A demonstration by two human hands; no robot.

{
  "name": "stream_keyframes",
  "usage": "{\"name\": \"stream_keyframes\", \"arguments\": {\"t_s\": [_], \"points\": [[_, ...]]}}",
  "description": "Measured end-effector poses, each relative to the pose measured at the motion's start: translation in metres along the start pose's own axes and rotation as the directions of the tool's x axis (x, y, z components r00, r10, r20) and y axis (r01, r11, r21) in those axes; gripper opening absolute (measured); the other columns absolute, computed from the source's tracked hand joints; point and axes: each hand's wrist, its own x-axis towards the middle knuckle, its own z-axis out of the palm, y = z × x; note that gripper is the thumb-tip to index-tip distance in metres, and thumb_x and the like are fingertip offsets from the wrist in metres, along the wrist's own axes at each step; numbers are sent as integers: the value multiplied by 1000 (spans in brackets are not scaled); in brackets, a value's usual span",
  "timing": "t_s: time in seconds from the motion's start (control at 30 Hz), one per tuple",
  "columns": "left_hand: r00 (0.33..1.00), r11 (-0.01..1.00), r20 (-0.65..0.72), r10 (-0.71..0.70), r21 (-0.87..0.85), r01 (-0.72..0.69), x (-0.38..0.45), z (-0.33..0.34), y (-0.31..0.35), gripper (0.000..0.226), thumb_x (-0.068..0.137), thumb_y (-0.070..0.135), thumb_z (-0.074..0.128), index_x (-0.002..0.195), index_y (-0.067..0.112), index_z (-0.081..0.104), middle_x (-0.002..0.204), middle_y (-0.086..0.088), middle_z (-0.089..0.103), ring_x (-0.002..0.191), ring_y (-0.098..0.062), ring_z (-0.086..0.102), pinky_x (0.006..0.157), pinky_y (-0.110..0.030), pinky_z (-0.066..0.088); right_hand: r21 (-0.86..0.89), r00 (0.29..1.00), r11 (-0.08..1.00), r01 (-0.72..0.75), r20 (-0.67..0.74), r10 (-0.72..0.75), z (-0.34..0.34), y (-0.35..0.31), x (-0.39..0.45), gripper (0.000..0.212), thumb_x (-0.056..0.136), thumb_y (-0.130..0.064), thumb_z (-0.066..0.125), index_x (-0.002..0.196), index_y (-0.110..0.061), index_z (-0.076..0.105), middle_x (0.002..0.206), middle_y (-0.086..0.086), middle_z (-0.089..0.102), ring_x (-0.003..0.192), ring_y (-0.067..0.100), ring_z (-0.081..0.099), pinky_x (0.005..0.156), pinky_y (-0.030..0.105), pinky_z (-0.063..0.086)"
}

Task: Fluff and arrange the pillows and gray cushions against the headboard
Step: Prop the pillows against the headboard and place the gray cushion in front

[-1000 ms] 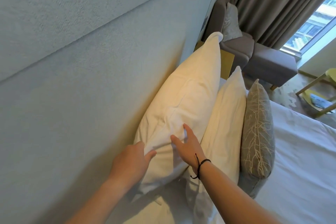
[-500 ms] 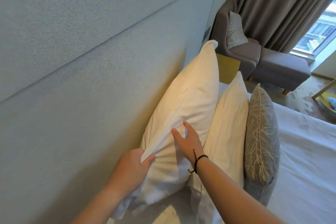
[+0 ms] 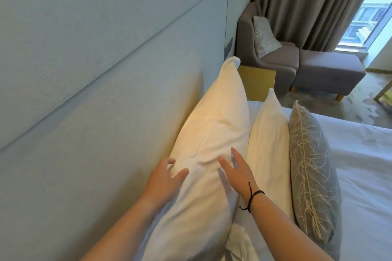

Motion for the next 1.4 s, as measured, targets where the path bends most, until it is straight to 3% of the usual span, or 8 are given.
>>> {"name": "stream_keyframes", "arguments": {"t_s": [0.1, 0.27, 0.4, 0.6, 0.8, 1.0, 1.3, 1.4], "points": [[999, 999, -16, 31, -5, -31, 37, 5, 26, 40, 87, 40, 71, 119, 31, 49, 116, -5, 63, 89, -11, 57, 64, -11, 37, 82, 998, 996, -25, -63, 30, -20, -1, 23, 80, 82, -65, 61, 150, -41, 27, 158, -10, 28, 143, 12, 28, 108, 34, 31], [986, 964, 61, 155, 211, -165, 90, 34, 58, 47, 96, 40, 56, 139, 34, 36, 126, -3, 61, 115, -24, 58, 87, -30, 42, 186, 997, 982, 17, -82, -1, -26, -2, 67, 80, 78, -69, 61, 147, -49, 24, 157, -18, 25, 142, 5, 25, 109, 29, 28], [962, 906, -19, 272, 341, -249, 139, 41, 81, 34, 97, 17, 48, 127, 30, 43, 88, 2, 64, 82, -20, 63, 73, -35, 49, 218, 992, 973, 76, -118, -51, -20, -6, 110, 78, 73, -77, 56, 140, -60, 21, 156, -24, 22, 141, 2, 24, 116, 40, 29], [937, 530, 65, 343, 810, -250, 180, 33, 84, 12, 91, 27, 29, 80, 27, 35, 66, 5, 55, 61, -18, 53, 53, -35, 38, 141, 985, 984, 108, -148, -87, -44, 2, 165, 81, 73, -79, 49, 144, -57, 16, 159, -19, 18, 143, 9, 26, 114, 44, 32], [969, 928, 68, 238, 278, -247, 255, 67, 142, 4, 94, 27, 49, 92, 25, 52, 71, 3, 67, 70, -19, 65, 67, -36, 50, 105, 992, 989, 105, -85, -96, -54, 5, 193, 81, 67, -85, 47, 137, -66, 11, 159, -23, 12, 143, 11, 26, 112, 42, 34], [931, 943, 150, 332, -28, -331, 353, 103, 235, 29, 92, 31, 65, 121, 26, 64, 130, 1, 59, 115, -18, 59, 100, -36, 48, 24, 993, 993, 119, -4, -119, -53, 15, 195, 82, 65, -86, 43, 132, -72, -1, 157, -29, 0, 144, 5, 17, 114, 36, 27], [964, 939, 57, 260, -250, -238, 440, 111, 294, 61, 92, -4, 54, 146, 24, 45, 150, -3, 46, 127, -24, 54, 100, -32, 46, -56, 982, 985, 162, 110, -156, -56, 39, 186, 82, 68, -82, 47, 130, -77, -5, 151, -39, -9, 143, -7, 1, 117, 34, 16], [983, 936, -81, 166, -302, -183, 451, 106, 286, 65, 93, -10, 47, 151, 16, 35, 129, -11, 59, 103, -23, 69, 80, -30, 53, -62, 983, 985, 160, 102, -154, -54, 41, 189, 82, 69, -81, 48, 131, -76, -6, 152, -38, -12, 144, -4, -2, 119, 38, 14]]}}
